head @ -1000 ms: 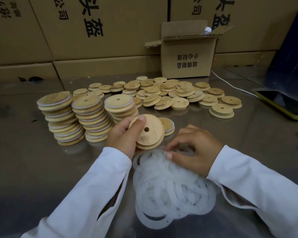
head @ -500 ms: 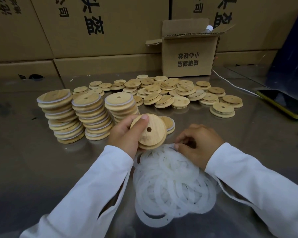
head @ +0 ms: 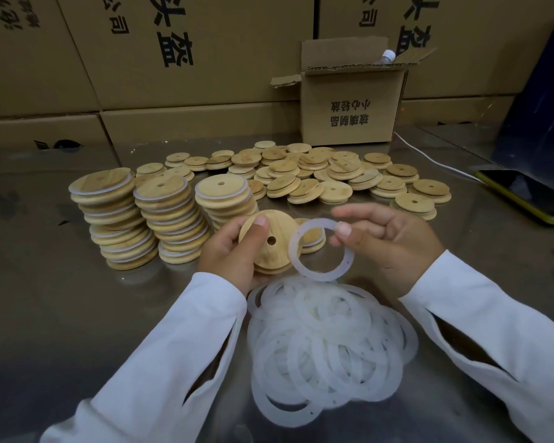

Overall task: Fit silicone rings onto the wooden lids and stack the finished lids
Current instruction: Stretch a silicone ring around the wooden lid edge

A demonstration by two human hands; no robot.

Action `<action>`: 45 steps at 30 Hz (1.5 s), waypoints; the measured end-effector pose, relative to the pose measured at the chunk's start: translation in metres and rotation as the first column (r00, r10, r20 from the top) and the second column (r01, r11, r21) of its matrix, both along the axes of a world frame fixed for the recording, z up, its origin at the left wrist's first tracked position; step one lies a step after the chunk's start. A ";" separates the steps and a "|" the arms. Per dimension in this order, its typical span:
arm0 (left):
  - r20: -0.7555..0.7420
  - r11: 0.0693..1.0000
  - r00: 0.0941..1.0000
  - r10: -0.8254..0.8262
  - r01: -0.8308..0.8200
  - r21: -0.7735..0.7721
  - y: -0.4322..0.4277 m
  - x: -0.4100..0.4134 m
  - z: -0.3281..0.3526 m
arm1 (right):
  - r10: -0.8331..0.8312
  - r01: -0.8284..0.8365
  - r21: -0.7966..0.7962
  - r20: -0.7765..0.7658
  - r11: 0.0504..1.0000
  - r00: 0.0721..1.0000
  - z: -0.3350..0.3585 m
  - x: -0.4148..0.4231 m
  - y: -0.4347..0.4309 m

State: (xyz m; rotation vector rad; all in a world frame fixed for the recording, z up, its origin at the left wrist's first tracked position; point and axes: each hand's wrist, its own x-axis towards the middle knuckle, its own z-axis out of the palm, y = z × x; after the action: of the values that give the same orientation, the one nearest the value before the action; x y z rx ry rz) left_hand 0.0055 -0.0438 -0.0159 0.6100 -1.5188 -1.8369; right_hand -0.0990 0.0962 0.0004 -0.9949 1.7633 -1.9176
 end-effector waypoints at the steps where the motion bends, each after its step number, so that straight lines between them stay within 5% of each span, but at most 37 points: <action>1: -0.012 0.999 1.000 -0.022 0.023 0.038 0.000 0.000 0.000 | 0.018 -0.018 -0.016 0.030 1.000 0.999 0.001 0.002 0.000; 13: -0.035 0.950 0.961 -0.273 0.275 0.150 0.008 -0.001 0.000 | -0.060 0.060 -0.010 -0.020 0.998 0.998 -0.003 0.013 -0.009; 27: -0.037 0.903 0.904 -0.427 0.424 -0.064 0.017 0.002 -0.002 | -0.169 0.165 -0.057 -0.064 0.985 0.984 0.001 0.018 -0.010; 45: -0.046 0.866 0.865 -0.499 0.497 -0.053 0.016 0.005 -0.001 | -0.203 0.204 0.003 -0.063 0.979 0.977 0.000 0.018 -0.010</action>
State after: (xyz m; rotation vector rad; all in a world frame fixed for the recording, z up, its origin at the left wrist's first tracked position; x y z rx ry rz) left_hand 0.0105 -0.0282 -0.0171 0.1386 -1.7861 -2.1713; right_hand -0.0809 0.0867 0.0005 -0.9101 1.9758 -2.0164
